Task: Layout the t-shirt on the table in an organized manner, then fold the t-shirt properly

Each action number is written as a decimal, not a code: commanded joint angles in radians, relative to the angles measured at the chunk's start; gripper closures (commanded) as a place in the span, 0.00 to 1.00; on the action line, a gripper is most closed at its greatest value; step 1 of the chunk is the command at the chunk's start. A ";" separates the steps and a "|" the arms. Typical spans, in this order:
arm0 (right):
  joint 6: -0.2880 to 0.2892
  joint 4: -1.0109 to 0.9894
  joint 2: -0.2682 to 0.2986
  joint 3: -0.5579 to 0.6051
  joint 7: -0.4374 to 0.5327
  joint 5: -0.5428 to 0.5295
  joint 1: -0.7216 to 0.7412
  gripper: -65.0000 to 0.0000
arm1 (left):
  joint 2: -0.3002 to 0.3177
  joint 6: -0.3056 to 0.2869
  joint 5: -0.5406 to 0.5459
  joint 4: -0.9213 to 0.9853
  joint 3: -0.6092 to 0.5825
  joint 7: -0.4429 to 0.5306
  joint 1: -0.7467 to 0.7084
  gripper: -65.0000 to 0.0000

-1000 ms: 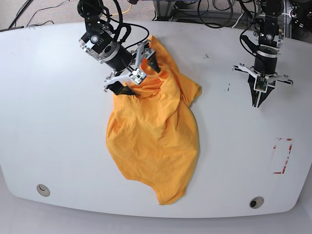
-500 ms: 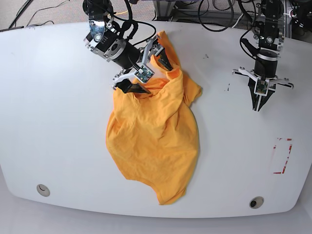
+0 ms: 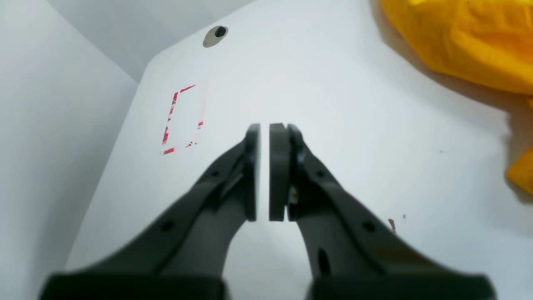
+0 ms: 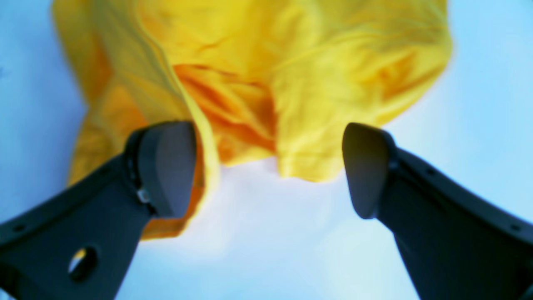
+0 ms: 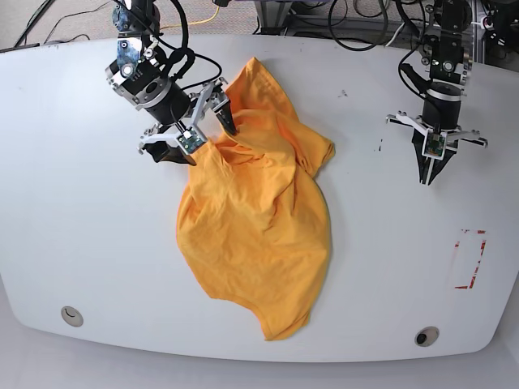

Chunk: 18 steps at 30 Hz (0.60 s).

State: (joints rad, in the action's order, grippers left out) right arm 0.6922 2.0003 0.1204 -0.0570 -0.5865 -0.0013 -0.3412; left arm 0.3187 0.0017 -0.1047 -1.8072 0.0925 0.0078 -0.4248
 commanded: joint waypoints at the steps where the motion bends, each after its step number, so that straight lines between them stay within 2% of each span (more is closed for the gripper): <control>1: 0.006 0.021 0.034 0.032 0.024 -0.012 -0.005 0.19 | 0.010 0.011 -0.003 -0.016 0.006 0.025 0.008 0.95; 4: 0.006 0.021 0.065 0.067 0.023 -0.010 -0.009 0.19 | 0.010 0.011 -0.003 -0.016 0.006 0.025 0.010 0.95; 11: 0.006 0.021 0.175 0.185 0.020 -0.016 -0.017 0.19 | 0.010 0.011 -0.003 -0.016 0.006 0.025 0.010 0.95; 14: 0.006 0.023 0.210 0.197 0.020 -0.018 -0.028 0.19 | 0.010 0.011 -0.003 -0.016 0.006 0.025 0.010 0.95; 18: 0.006 0.021 0.226 0.208 0.020 -0.018 -0.022 0.19 | 0.010 0.011 -0.003 -0.016 0.006 0.025 0.010 0.95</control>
State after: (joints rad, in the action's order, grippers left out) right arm 0.7071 2.0010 0.3378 0.1604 -0.5903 -0.0044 -0.3763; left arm 0.3199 0.0006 -0.1047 -1.8065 0.0925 0.0078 -0.4187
